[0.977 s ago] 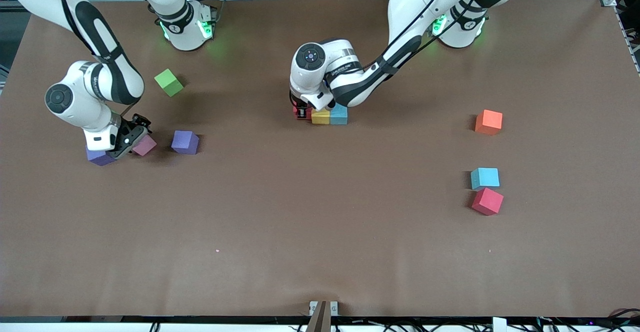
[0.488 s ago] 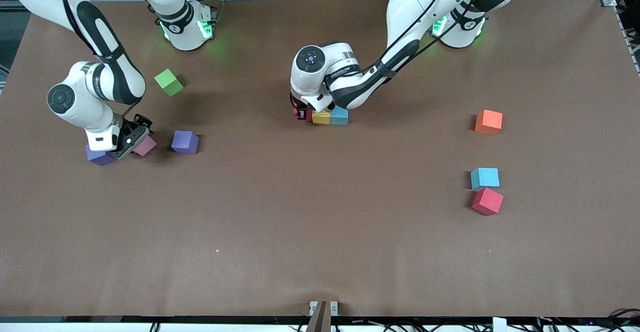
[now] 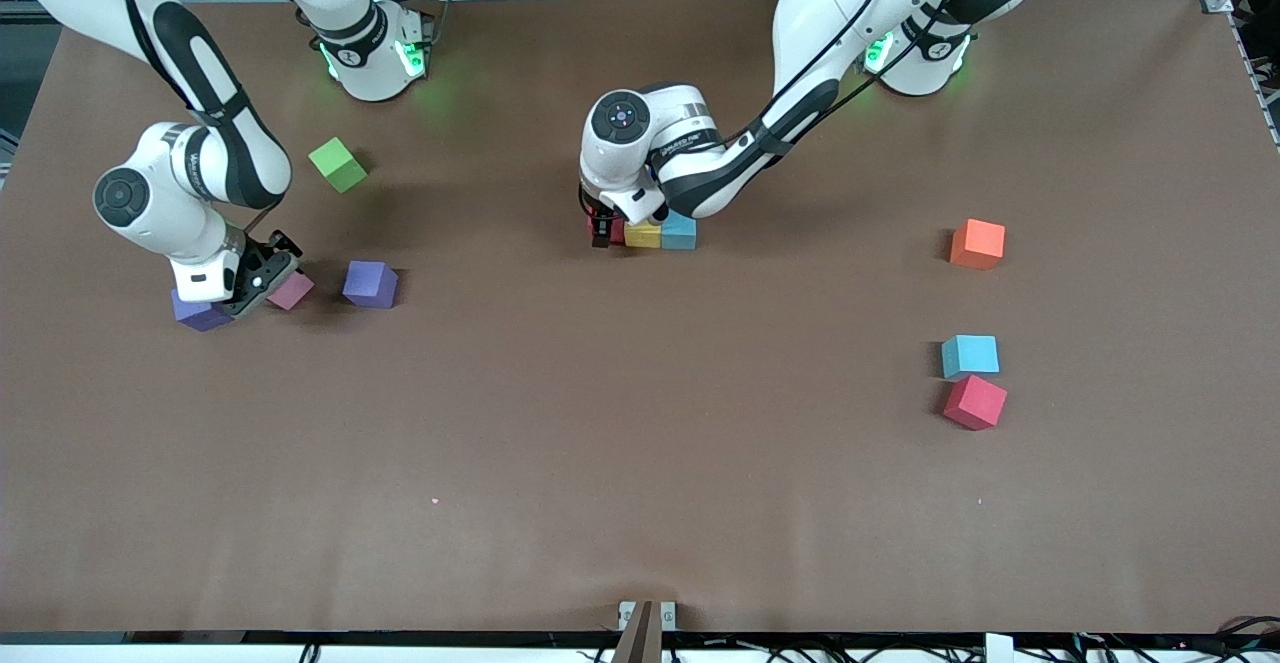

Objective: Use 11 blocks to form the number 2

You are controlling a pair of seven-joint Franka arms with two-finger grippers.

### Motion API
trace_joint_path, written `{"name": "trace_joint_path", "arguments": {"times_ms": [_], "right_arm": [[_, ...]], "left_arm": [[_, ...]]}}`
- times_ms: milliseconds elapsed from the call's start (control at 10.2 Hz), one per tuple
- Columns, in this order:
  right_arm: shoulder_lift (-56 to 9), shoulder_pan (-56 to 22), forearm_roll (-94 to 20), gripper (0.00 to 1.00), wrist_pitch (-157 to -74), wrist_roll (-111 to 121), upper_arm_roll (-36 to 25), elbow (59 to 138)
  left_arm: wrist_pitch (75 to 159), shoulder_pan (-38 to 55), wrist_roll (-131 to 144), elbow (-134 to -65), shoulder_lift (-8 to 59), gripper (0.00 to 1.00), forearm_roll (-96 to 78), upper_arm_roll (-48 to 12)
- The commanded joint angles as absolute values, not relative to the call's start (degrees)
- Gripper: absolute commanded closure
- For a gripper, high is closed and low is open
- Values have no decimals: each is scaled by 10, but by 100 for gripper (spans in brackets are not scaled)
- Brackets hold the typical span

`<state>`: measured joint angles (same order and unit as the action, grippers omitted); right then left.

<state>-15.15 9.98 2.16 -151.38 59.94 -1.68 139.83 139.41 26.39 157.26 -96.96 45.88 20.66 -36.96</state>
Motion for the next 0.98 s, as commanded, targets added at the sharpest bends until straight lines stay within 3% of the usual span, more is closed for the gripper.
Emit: {"name": "trace_joint_path", "arguments": {"times_ms": [0,488,586,879], "right_arm": [[-135,100,17,70,-1461,593,-5,1379],[-125,90,-40,70,-1284,533,53,1258],[-125,65,-40,70,-1271,487,54,1241],[-127,-22,-40,70,-1274,307,54,1223]], "left_arm": [[1367,237,1637,-976,433,0,230,-409],[1275,171,1594,-977,340,0,230,-479],[1234,164,1536,-981,312,0,230,-480],[1220,108,1270,-1011,265,0,230,-482]]}}
